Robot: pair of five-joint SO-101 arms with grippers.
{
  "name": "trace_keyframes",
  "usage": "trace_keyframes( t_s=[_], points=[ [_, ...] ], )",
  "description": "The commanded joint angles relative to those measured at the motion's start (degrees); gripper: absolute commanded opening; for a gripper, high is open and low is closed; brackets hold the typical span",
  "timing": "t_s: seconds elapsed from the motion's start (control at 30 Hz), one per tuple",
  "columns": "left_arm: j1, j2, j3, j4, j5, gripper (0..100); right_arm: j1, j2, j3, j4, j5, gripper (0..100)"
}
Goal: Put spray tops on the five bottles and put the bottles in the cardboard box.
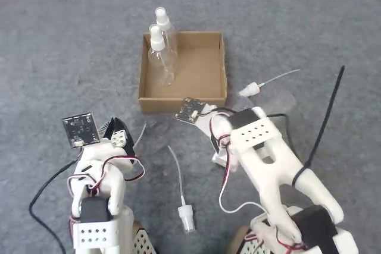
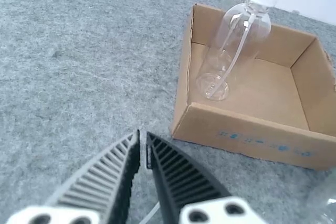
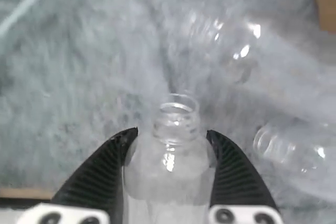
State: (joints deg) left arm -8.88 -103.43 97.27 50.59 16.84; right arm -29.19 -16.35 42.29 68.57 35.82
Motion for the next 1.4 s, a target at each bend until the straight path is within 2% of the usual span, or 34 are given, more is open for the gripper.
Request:
trace_keyframes(
  t_s=[0.0, 0.07, 0.23, 0.57, 0.93, 1.37],
  points=[
    [0.3, -0.8, -0.7, 0.1, -0.4, 1, -4.7, -3.1, -1.5, -1.5, -4.0, 8.1],
    [0.3, -0.8, -0.7, 0.1, -0.4, 1, -6.5, -3.0, -1.5, -1.5, -5.4, 8.5],
    [0.3, -0.8, -0.7, 0.1, -0.4, 1, -9.6, 1.2, -1.6, -2.6, -6.2, 17.4],
    [0.3, -0.8, -0.7, 0.1, -0.4, 1, -11.6, 7.7, -3.3, -4.4, -6.2, 29.2],
    [0.3, -0.8, -0.7, 0.1, -0.4, 1, -11.4, 7.3, -3.5, -1.6, -5.7, 24.2],
    [0.3, -0.8, -0.7, 0.1, -0.4, 1, -9.0, 7.3, -3.5, -0.5, -5.7, 24.2]
  ],
)
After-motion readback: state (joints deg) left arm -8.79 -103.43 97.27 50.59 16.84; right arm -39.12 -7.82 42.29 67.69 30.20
